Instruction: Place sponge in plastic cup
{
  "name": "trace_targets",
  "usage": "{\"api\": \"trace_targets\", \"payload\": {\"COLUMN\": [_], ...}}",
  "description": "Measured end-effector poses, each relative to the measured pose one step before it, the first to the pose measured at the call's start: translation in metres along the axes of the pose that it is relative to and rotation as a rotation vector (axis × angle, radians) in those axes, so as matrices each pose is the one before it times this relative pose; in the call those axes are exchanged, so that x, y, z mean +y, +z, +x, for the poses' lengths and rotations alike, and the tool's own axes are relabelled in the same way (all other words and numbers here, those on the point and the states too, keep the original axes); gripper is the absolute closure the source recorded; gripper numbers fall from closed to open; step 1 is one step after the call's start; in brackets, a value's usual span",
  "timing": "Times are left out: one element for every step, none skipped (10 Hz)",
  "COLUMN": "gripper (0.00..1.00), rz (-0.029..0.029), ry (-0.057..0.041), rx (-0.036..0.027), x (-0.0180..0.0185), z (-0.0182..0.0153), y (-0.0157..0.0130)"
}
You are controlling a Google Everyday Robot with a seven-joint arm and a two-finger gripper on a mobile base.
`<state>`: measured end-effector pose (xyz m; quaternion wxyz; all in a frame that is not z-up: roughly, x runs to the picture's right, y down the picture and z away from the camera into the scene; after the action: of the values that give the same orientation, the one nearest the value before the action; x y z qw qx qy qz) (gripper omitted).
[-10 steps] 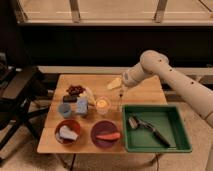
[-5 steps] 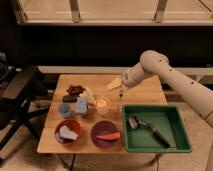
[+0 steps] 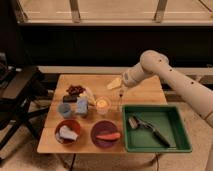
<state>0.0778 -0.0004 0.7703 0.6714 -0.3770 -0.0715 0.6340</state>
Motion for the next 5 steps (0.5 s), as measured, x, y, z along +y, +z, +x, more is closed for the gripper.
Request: {"api": "trace_targets", "payload": {"gripper": [0.26,0.26,0.26,0.26,0.26], "rz": [0.00023,0.00256,0.00674,0.00057,-0.00085], "ry": [-0.00039,-0.00255,-0.03244,-0.0313,-0.03113], "rx": [0.00108,0.001,-0.00078,0.00214,0.00455], "x": [0.00013,0.0005,0.00776,0.01214,0.01455], "z": [0.00011,0.00008,-0.00259,-0.0044,-0.00529], "y": [-0.00014,-0.00044,-0.00236,-0.00123,0.00209]}}
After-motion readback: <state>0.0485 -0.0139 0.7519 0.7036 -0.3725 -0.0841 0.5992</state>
